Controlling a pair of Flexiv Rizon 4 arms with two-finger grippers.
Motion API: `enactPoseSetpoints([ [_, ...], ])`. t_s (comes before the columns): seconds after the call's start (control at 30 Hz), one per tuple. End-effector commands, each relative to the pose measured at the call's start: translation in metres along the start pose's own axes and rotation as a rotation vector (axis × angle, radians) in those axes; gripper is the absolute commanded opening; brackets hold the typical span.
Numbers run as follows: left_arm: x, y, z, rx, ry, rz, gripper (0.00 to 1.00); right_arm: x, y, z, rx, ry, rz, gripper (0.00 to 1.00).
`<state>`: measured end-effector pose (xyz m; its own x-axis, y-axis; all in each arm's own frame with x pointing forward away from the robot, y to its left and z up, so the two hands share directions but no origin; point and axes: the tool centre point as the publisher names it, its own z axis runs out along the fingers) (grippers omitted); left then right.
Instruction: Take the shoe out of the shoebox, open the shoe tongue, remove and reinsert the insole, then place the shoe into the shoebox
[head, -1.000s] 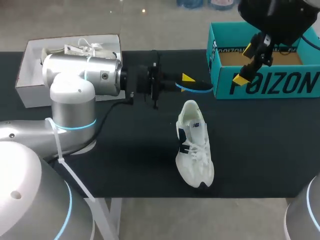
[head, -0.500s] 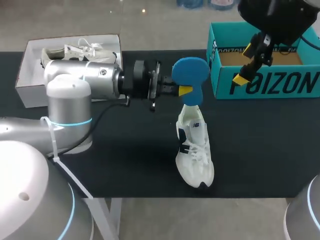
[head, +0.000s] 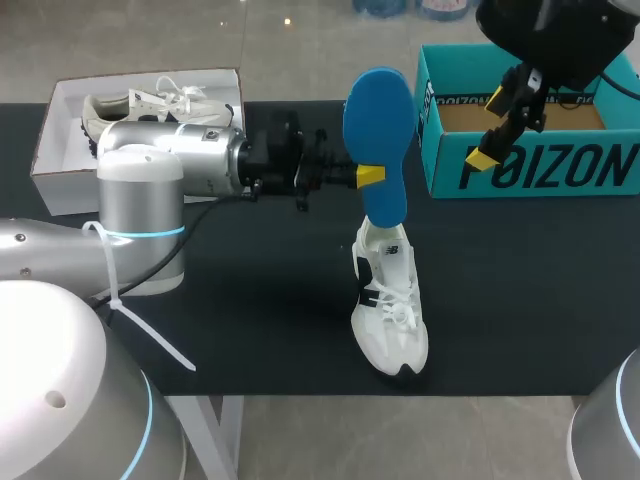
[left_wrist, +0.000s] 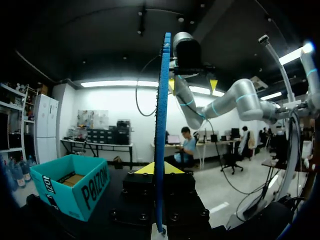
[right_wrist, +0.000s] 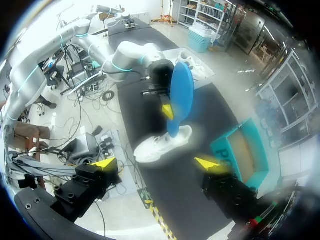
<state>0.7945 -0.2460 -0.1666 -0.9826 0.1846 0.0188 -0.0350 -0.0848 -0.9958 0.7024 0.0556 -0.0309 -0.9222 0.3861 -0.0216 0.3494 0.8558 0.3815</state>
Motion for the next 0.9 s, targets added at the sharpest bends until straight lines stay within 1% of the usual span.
enactPoseSetpoints([
  [0.03, -0.001, 0.001, 0.0, 0.001, 0.002, 0.0, 0.0, -0.001, 0.002, 0.001, 0.005, 0.002, 0.001, 1.0],
  [0.2, -0.006, -0.002, -0.002, 0.051, 0.04, -0.268, 0.0, -0.001, 0.002, 0.001, 0.005, 0.002, 0.001, 1.0],
  [0.3, -0.014, -0.005, -0.003, 0.063, 0.031, -0.418, 0.0, -0.001, 0.002, 0.001, 0.005, 0.002, 0.001, 1.0],
  [0.33, -0.016, -0.006, -0.003, 0.069, 0.027, -0.436, 0.0, -0.001, 0.002, 0.001, 0.005, 0.002, 0.001, 1.0],
  [0.47, -0.021, -0.003, -0.002, 0.038, -0.013, -0.572, 0.0, -0.001, 0.002, 0.001, 0.005, 0.002, 0.001, 1.0],
  [0.63, -0.028, 0.003, -0.007, 0.038, -0.046, -0.765, 0.0, -0.001, 0.002, 0.001, 0.005, 0.002, 0.001, 1.0],
  [0.83, -0.034, 0.01, -0.013, 0.053, -0.078, -0.869, 0.0, -0.001, 0.002, 0.001, 0.005, 0.002, 0.001, 1.0],
  [0.9, -0.037, 0.013, -0.015, 0.055, -0.068, -0.904, 0.0, -0.001, 0.002, 0.001, 0.005, 0.002, 0.001, 1.0],
])
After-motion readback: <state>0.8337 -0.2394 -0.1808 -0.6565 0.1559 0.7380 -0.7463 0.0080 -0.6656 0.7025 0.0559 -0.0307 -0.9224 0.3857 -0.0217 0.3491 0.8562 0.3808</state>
